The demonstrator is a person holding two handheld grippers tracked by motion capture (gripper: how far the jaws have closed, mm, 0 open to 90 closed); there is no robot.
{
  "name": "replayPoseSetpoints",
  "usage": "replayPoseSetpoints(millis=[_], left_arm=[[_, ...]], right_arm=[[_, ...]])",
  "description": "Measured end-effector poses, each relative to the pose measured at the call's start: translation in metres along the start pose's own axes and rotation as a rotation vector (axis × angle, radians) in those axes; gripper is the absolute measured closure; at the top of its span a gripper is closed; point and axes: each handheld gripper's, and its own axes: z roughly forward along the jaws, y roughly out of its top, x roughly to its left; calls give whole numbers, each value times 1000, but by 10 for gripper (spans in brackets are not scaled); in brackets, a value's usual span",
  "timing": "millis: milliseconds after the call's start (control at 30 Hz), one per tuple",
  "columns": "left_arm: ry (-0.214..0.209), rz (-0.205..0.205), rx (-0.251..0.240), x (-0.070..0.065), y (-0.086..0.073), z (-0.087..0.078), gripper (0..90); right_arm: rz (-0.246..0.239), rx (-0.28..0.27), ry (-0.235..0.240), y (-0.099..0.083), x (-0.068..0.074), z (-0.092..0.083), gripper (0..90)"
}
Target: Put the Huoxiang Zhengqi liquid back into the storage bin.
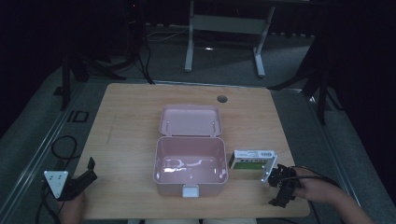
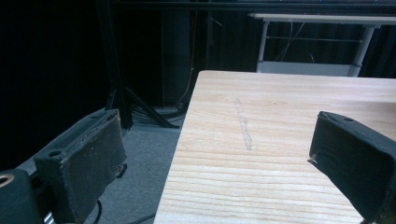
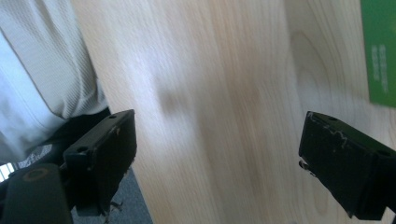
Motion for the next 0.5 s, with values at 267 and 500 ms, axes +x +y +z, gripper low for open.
replayPoseSetpoints(millis=[267, 500], left_arm=[[-1, 0, 0, 0, 0, 0, 35], [-2, 1, 2, 0, 0, 0, 35]], right_arm=[[-72, -15, -4, 13, 10, -8, 110], [-125, -22, 0, 26, 13, -20, 111]])
